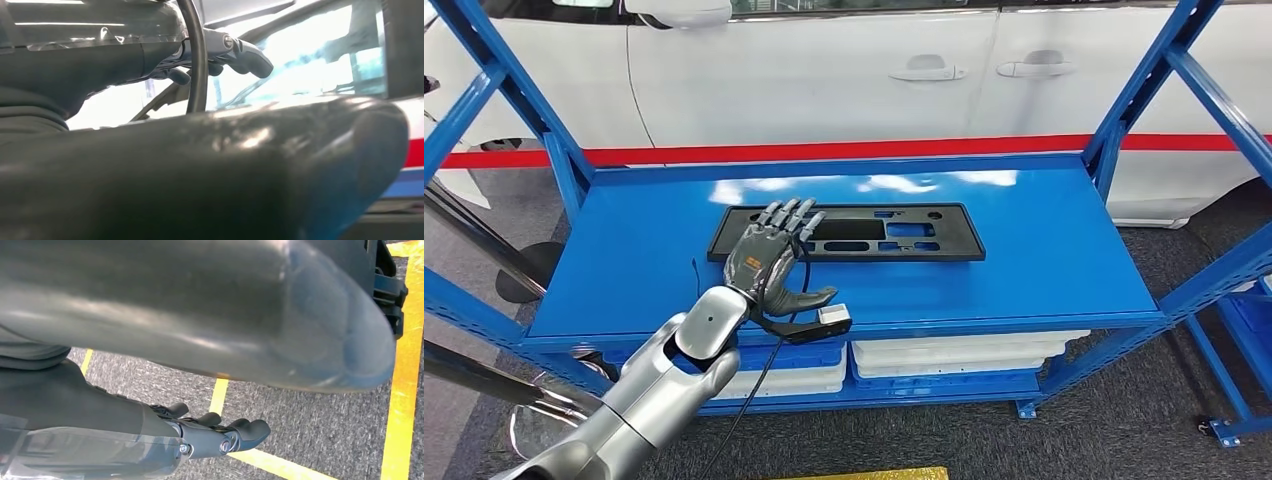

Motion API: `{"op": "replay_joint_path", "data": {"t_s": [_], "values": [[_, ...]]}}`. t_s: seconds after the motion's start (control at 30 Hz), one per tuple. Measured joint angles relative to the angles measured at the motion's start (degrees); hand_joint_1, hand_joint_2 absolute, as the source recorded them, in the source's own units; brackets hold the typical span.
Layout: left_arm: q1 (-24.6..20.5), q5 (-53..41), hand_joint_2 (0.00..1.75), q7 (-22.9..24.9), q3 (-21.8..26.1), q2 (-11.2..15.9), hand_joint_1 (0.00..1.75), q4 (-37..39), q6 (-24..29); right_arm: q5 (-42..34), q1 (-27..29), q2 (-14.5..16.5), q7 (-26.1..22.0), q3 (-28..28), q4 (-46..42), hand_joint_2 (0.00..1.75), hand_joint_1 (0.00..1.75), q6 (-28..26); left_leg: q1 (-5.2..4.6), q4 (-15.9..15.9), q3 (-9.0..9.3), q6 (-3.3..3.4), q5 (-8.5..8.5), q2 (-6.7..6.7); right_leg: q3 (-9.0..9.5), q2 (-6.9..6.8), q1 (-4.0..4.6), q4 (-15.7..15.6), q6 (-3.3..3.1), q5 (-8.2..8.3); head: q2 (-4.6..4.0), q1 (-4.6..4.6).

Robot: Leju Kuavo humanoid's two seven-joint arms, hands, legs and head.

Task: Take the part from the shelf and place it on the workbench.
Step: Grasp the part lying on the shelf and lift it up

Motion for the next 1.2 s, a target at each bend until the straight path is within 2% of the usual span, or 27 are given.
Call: {"op": "replay_joint_path", "data": {"t_s": [0.17, 0.33, 1.2], "values": [[0.03, -0.71, 0.0, 2.83, 2.09, 0.61, 0.0, 1.64, 0.02, -0.51, 0.01, -0.11, 0.38, 0.0, 0.0, 0.0, 0.0, -0.2, -0.07, 0.18, -0.02, 0.24, -0.08, -0.01, 0.14, -0.01, -0.04, -0.14, 0.26, 0.06, 0.0, 0.0], [0.04, -0.81, 0.0, 3.54, 3.74, 1.25, 0.0, 2.28, -0.03, -0.68, 0.02, -0.12, 0.34, 0.0, 0.0, 0.0, 0.0, -0.43, -0.14, 0.21, -0.02, 0.29, -0.06, -0.01, 0.14, -0.01, -0.12, -0.17, 0.66, 0.06, 0.0, 0.0], [0.4, -0.45, 0.0, 2.39, 5.4, 2.07, 0.0, 2.36, 1.93, -0.74, 0.06, -0.15, 0.14, 0.0, 0.0, 0.0, 0.0, -0.97, 0.1, 0.19, 0.0, 0.27, -0.06, -0.01, 0.09, -0.03, -0.08, -0.1, 0.67, 0.05, 0.0, 0.0]]}}
